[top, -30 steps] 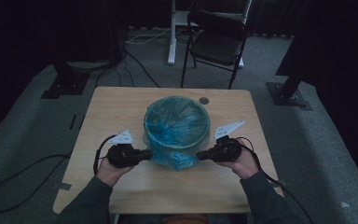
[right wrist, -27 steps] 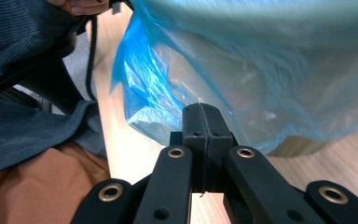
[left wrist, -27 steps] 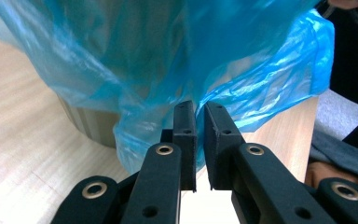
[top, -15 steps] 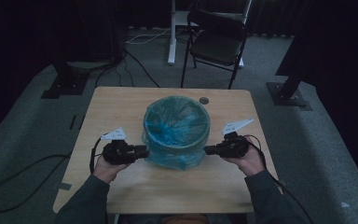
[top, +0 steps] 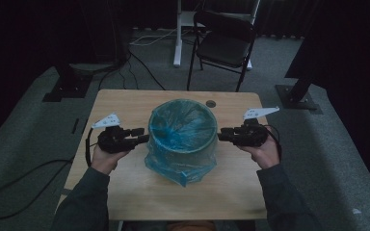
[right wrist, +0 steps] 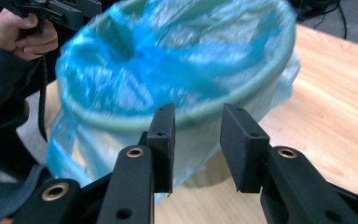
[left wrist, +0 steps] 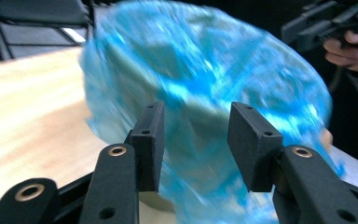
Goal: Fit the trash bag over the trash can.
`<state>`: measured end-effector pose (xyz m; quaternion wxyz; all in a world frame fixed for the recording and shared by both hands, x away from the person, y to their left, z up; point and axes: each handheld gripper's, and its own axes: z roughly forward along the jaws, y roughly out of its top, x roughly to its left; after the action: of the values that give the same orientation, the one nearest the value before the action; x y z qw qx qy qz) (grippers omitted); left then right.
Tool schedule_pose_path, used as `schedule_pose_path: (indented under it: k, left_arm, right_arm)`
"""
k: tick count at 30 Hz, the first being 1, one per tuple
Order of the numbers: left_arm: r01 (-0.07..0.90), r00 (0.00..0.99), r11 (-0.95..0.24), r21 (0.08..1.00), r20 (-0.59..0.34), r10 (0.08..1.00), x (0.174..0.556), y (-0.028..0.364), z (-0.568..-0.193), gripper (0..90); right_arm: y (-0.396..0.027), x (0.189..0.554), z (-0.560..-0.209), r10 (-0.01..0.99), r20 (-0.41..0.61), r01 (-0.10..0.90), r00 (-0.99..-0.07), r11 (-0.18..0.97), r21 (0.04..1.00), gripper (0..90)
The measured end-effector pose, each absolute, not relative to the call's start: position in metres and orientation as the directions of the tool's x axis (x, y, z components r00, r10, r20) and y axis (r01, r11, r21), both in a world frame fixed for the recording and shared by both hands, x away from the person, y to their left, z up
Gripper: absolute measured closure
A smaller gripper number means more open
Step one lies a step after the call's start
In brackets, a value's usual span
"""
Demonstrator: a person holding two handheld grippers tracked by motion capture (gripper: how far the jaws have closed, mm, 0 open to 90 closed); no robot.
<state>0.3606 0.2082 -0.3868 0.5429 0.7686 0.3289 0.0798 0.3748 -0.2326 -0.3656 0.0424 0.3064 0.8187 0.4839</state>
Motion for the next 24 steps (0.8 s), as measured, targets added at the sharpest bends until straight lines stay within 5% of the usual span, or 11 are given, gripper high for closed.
schedule_pose_path:
  k: [15, 24]
  left_arm:
    - [0.491, 0.674, -0.122, 0.863, -0.287, 0.681, 0.413, 0.201, -0.385, 54.9]
    - [0.452, 0.693, -0.182, 0.873, -0.215, 0.688, 0.418, 0.184, -0.372, 55.7]
  right_arm:
    - [-0.223, 0.408, -0.369, 0.589, 0.277, 0.514, -0.759, 0.280, 0.811, 61.7]
    - [-0.220, 0.416, -0.373, 0.592, 0.290, 0.531, -0.752, 0.283, 0.799, 61.5]
